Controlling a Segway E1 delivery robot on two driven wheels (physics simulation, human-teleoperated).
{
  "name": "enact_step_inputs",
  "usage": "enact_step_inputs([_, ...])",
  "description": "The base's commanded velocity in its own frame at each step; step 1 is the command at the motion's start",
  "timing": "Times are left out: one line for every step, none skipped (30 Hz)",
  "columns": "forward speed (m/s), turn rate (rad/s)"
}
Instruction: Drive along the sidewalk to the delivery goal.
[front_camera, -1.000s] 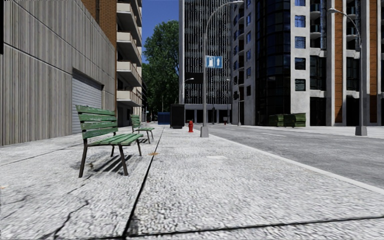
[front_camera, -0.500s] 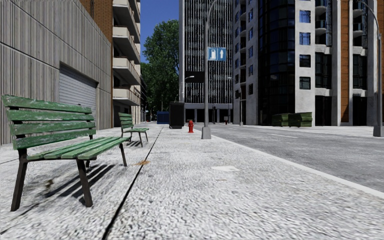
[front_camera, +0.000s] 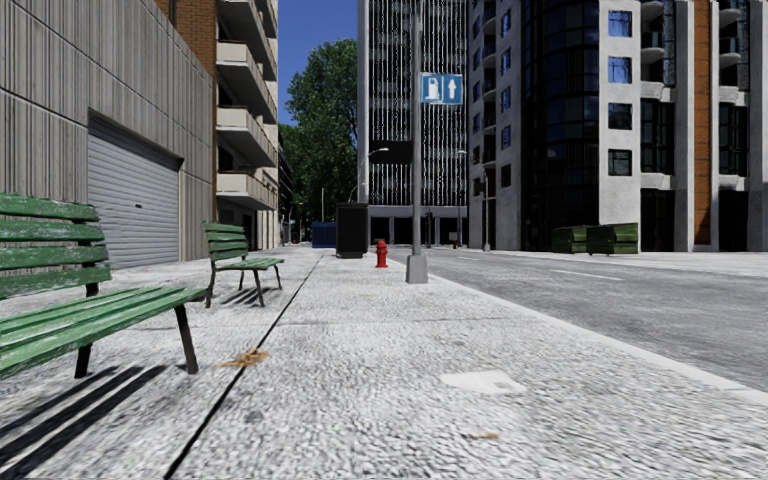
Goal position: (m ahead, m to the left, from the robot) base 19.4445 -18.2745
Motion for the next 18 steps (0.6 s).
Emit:
enact_step_inputs([2.00,0.00])
enact_step_inputs([2.00,0.00])
enact_step_inputs([2.00,0.00])
enact_step_inputs([2.00,0.00])
enact_step_inputs([2.00,0.00])
enact_step_inputs([2.00,0.00])
enact_step_inputs([2.00,0.00])
enact_step_inputs([2.00,0.00])
enact_step_inputs([2.00,0.00])
enact_step_inputs([2.00,0.00])
enact_step_inputs([2.00,0.00])
enact_step_inputs([2.00,0.00])
enact_step_inputs([2.00,0.00])
enact_step_inputs([2.00,0.00])
enact_step_inputs([2.00,0.00])
enact_step_inputs([2.00,0.06])
enact_step_inputs([2.00,0.14])
enact_step_inputs([2.00,0.18])
